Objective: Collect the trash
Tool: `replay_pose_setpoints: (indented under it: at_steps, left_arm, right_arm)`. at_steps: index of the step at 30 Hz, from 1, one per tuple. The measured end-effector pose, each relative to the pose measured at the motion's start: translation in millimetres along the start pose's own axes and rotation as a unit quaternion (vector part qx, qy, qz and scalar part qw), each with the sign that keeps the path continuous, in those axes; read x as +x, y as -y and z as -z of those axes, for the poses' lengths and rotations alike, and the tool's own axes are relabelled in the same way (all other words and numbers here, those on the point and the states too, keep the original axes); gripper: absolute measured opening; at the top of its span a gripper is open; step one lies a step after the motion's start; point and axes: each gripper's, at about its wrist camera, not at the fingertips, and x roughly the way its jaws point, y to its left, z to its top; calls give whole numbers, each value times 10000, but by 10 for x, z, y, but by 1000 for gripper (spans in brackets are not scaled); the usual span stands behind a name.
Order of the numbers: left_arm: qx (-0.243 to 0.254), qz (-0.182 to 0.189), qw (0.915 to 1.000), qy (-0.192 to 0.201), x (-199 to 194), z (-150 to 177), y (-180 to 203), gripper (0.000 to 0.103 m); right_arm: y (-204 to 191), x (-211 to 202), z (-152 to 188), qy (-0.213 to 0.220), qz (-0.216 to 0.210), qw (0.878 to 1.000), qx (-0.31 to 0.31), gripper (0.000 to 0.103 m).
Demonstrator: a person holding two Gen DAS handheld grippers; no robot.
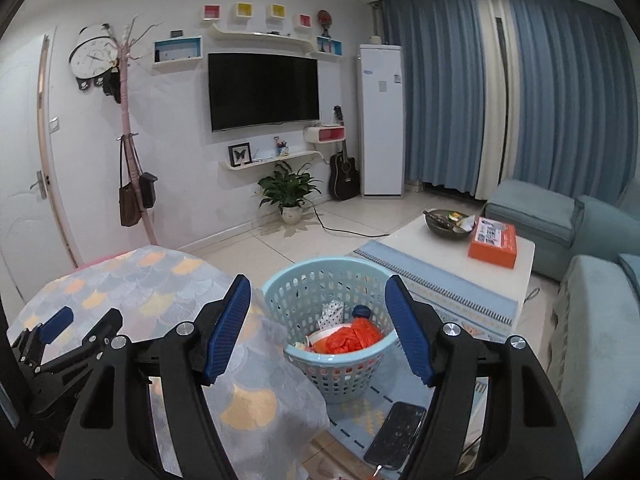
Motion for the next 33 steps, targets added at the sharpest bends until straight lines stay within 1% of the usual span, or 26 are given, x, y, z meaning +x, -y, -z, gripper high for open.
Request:
replay_pose_setpoints:
  at_steps: [2, 4, 9, 13, 24, 30, 32, 33]
  left_arm:
    - [-58, 45, 10000, 14, -15, 3, -21, 85]
    - [-16, 7, 10000, 79, -57, 1, -4, 86]
    - [101, 45, 9993, 344, -203, -7, 50, 90]
    - [214, -7, 9984, 521, -275, -9, 90, 92]
    - [126, 140, 9990, 417, -260, -37, 74, 92]
    - [114, 187, 9991, 360, -233, -34, 76, 92]
    - [95, 266, 9990, 341, -221, -33, 73, 92]
    - [70, 372, 9987, 328, -225, -35, 69, 92]
  right_arm:
    - [10, -40, 34, 47, 76, 10000, 29, 66]
    - [19, -72, 45, 57, 92, 9999, 28, 66]
    - [14, -183, 109, 142, 174, 9997, -33, 66]
    - [27, -197, 171, 15, 135, 9999, 61, 66]
    - [33, -210, 163, 12, 238, 9997, -5, 66]
    - [20, -215, 187, -16, 214, 9998, 11, 66]
    - [19, -216, 189, -19, 212, 9998, 12, 67]
    - [18, -216, 190, -18, 205, 9998, 14, 67]
